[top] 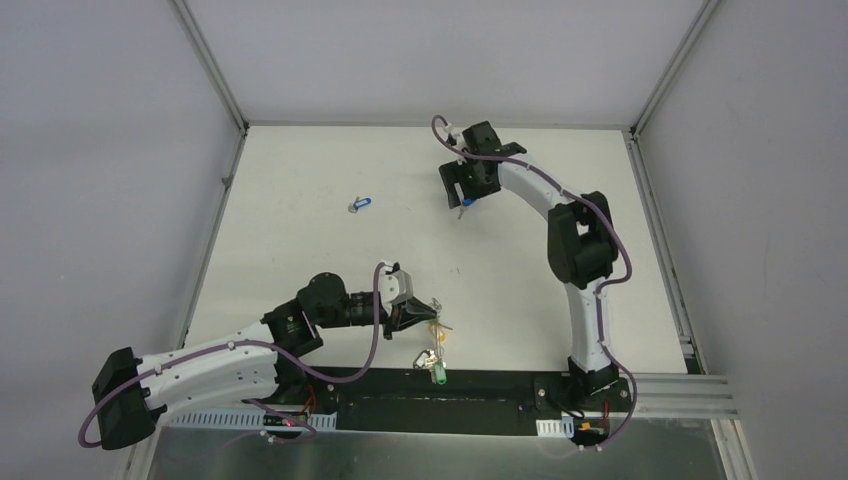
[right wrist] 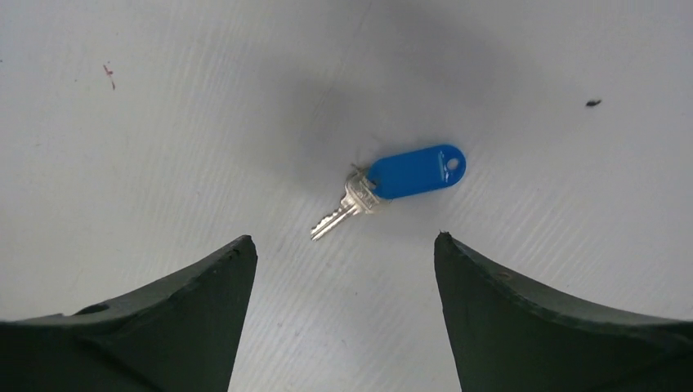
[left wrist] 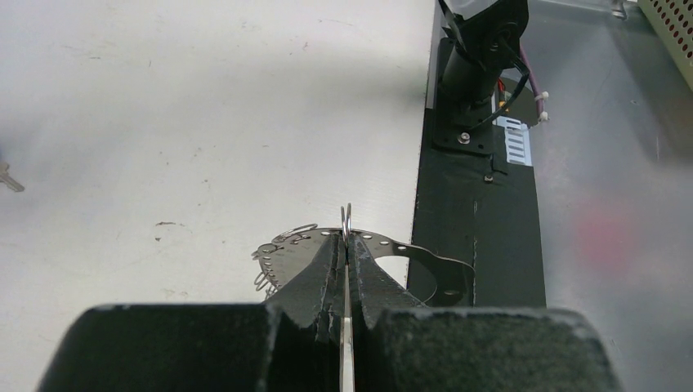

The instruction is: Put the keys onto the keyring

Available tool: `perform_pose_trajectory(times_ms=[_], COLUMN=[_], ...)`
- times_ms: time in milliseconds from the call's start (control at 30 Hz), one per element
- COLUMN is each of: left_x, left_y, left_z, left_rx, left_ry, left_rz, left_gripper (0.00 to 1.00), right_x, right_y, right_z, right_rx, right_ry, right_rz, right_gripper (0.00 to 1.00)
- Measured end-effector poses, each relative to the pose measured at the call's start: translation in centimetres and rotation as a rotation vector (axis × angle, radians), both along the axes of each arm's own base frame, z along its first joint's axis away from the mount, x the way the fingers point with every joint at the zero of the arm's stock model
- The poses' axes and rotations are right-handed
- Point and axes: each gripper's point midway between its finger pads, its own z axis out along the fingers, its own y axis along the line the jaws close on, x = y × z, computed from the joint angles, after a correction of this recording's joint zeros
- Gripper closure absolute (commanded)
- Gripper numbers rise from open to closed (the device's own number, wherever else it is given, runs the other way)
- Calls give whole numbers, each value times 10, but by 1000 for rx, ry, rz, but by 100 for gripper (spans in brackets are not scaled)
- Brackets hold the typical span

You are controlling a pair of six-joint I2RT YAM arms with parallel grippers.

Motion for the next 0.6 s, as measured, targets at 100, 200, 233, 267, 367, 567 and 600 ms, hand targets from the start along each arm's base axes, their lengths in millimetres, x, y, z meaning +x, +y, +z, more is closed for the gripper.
perform_pose_trajectory(times_ms=[100, 200, 233, 267, 367, 567, 600], left_x=[1, 1, 0, 0, 0, -2, -2], left_y=[-1, -2, -2, -2, -1, 2, 2], left_z=[5, 7, 7, 7, 4, -3, -2], left_rx=[2, 7, 12, 15, 28, 55, 53], left_ry=[1, 4, 7, 10, 17, 32, 31], left_rz=[-2, -3, -4, -5, -5, -5, -5], left_gripper=[100, 100, 100, 100, 100, 100, 100], right_x=[15, 22, 24, 26, 32, 38, 37], right_y=[1, 4, 4, 5, 6, 5, 5], right_z=[-9, -18, -20, -22, -26, -30, -31], right_rx=[-29, -50, -57, -63, -82, -106, -108], right_ry=[2, 11, 13, 16, 12, 7, 11], right_rz=[19, 41, 46, 53, 65, 84, 84], right_gripper=[29, 39, 40, 41, 48, 70, 71])
